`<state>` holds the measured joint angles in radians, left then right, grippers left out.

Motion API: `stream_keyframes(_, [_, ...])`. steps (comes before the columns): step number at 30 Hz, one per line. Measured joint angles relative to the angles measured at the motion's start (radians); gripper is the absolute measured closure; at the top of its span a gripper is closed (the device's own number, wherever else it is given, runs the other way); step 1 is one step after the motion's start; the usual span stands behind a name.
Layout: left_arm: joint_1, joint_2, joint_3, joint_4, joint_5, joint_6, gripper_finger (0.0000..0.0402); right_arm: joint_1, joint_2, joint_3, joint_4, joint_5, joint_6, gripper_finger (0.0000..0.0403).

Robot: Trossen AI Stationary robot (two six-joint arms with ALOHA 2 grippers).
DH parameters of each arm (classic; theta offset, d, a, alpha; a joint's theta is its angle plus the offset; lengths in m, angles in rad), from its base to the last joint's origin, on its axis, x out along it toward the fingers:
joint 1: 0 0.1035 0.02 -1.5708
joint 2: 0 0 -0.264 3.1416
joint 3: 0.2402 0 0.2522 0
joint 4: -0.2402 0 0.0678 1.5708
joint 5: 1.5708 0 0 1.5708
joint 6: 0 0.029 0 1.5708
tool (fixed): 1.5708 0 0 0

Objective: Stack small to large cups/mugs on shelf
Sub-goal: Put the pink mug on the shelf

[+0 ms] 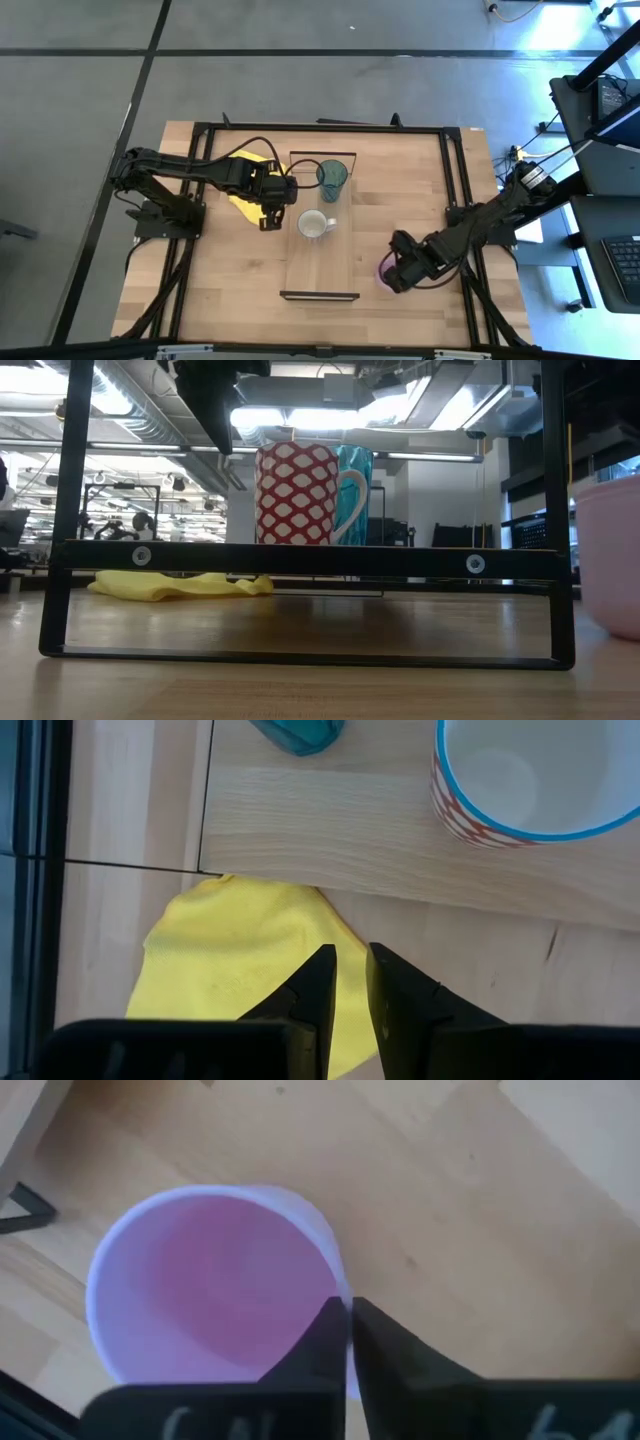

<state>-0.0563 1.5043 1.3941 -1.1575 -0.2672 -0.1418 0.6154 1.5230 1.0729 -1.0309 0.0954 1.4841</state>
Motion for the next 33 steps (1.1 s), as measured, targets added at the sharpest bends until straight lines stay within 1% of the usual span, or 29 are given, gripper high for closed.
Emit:
stream_keyframes(3, [0.000,0.000,0.000,0.000,0.000,-0.017,0.0347,-0.020,0.000,0.000,0.001,-0.002,-0.055,0.0393])
stream_keyframes(9, [-0.001,0.000,0.000,-0.001,0.009,-0.050,0.0347,-0.051,0.000,0.000,0.030,-0.009,-0.156,0.0366])
stream_keyframes(11, [-0.001,0.000,0.000,-0.001,0.017,-0.062,0.0347,-0.059,0.000,0.000,0.031,-0.009,-0.186,0.0368])
stream_keyframes(16, [-0.001,0.000,0.000,-0.001,0.019,-0.074,0.0347,-0.069,0.000,0.000,0.033,-0.010,-0.236,0.0386])
stream_keyframes(18, [-0.001,0.000,0.000,-0.001,0.019,-0.082,0.0347,-0.069,0.000,0.000,0.033,-0.009,-0.241,0.0385])
stream_keyframes(21, [-0.001,0.000,0.000,-0.001,0.019,-0.085,0.0347,-0.069,0.000,0.000,0.032,-0.002,-0.256,0.0363])
stream_keyframes(27, [-0.001,0.000,0.000,0.000,0.019,-0.085,0.0347,-0.069,0.000,0.002,0.022,-0.002,-0.260,0.0293])
stream_keyframes(30, [-0.001,0.000,0.000,0.000,0.019,-0.085,0.0347,-0.070,0.000,0.024,0.017,0.000,-0.260,0.0264])
stream_keyframes(33, [-0.001,0.000,0.000,0.004,0.019,-0.077,0.0347,-0.070,0.000,0.061,-0.012,0.021,-0.258,0.0245])
